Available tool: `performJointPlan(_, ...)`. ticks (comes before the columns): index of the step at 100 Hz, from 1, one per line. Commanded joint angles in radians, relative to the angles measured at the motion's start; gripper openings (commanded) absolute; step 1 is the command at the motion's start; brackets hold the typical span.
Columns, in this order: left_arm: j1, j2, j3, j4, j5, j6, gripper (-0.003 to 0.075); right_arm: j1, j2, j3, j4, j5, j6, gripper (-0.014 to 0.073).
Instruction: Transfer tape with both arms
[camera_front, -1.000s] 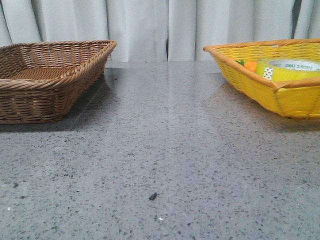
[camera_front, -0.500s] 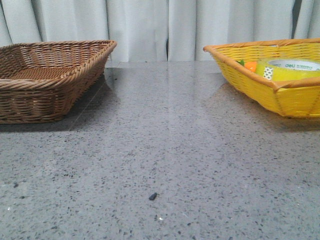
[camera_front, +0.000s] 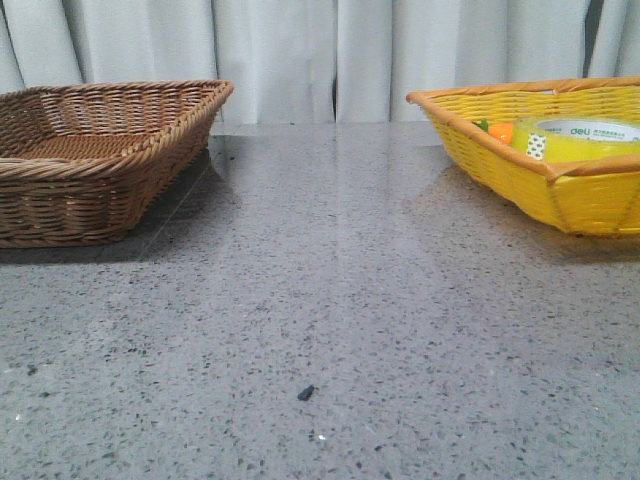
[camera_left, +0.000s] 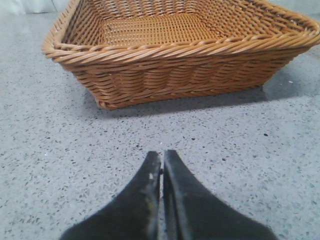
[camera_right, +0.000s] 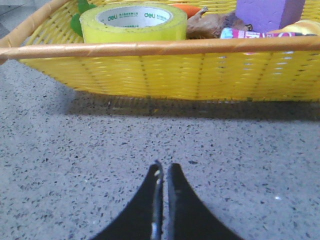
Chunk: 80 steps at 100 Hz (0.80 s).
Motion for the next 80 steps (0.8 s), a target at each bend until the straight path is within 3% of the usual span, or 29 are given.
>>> performJointPlan(1, 0.004, -0.025, 0.009, -0.003, -0.068, -0.010, -0.0021, -0.005, -0.018, 0.020, -0.016, -0.015, -0.001, -0.0067)
performJointPlan(26, 0.004, -0.025, 0.009, -0.003, -0.068, -0.010, -0.0021, -0.005, -0.018, 0.020, -0.063, -0.077, -0.001, -0.0067)
performJointPlan(57, 0.004, -0.025, 0.009, -0.003, -0.072, -0.010, -0.0021, -0.005, -0.018, 0.020, -0.061, -0.356, -0.001, -0.0067)
performJointPlan(70, 0.004, -0.025, 0.009, -0.014, -0.081, -0.010, -0.0021, -0.005, -0.018, 0.020, -0.055, -0.339, -0.001, -0.0067)
performJointPlan(80, 0.004, -0.025, 0.009, -0.163, -0.136, -0.010, -0.0021, -0.005, -0.018, 0.020, -0.008, -0.302, -0.001, -0.0067)
